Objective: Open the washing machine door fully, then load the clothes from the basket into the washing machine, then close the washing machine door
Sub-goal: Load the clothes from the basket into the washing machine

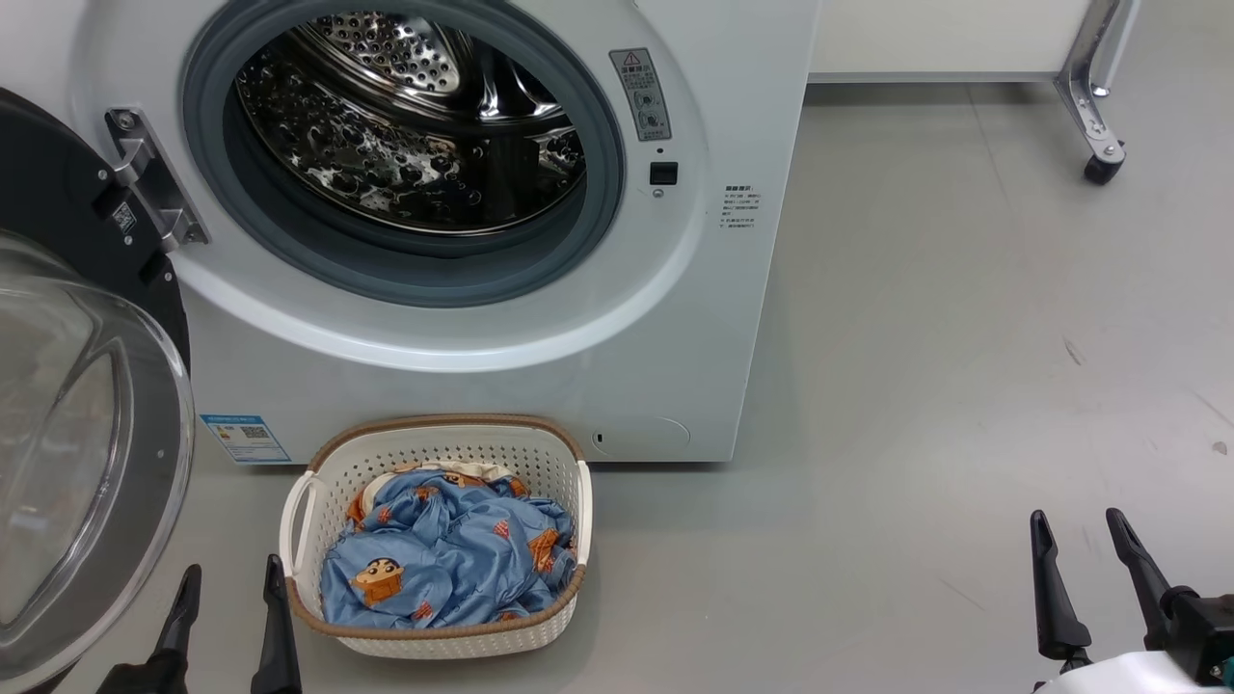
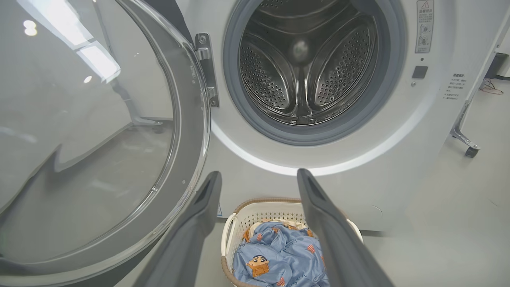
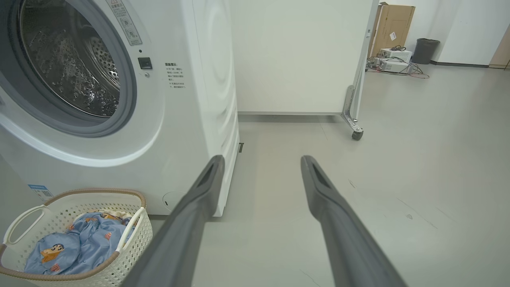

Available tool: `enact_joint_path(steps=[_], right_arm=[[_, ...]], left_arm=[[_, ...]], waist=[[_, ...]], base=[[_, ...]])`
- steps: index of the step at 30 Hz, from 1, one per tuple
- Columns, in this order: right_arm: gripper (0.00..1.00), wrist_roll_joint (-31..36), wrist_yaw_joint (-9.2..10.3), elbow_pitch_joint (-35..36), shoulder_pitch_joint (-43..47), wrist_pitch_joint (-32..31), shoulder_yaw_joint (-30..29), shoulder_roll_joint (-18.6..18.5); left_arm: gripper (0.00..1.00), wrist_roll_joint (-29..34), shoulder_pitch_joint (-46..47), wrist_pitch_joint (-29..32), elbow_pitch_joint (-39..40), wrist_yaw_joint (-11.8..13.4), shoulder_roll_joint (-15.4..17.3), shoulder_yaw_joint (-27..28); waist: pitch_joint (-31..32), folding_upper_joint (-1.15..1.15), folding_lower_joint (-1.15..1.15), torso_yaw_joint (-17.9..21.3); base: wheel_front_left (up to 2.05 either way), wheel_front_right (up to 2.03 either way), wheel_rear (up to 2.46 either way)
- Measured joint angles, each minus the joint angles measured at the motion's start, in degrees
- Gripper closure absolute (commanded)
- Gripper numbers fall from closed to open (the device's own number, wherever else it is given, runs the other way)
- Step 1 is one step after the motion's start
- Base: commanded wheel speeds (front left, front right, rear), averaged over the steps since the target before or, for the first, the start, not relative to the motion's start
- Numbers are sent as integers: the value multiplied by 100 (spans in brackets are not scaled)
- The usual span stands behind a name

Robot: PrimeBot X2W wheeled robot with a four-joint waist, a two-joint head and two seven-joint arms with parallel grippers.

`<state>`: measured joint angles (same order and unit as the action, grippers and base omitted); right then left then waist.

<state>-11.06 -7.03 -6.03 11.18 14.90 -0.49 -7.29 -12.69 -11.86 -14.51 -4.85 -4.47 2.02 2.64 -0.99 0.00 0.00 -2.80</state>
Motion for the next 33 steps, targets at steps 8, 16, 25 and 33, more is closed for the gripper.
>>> enact_joint_path(steps=[8, 16, 25, 33], right_arm=[[0, 0, 0, 2, 0, 0, -1, 0], [0, -1, 0, 2, -1, 0, -9, 1], [0, -1, 0, 2, -2, 0, -16, 9], [0, -1, 0, 2, -3, 0, -19, 26]], left_arm=[[0, -9, 1, 0, 1, 73, 9, 46], [0, -1, 2, 0, 4, 71, 11, 4], [0, -1, 4, 0, 11, 70, 12, -75], [0, -1, 4, 0, 53, 67, 13, -82]], waist=[[-41, 0, 0, -6], [-93, 0, 0, -11], [-124, 0, 0, -21], [-152, 0, 0, -24]], base=[[99, -99, 0], [66, -66, 0], [31, -31, 0], [3, -3, 0]])
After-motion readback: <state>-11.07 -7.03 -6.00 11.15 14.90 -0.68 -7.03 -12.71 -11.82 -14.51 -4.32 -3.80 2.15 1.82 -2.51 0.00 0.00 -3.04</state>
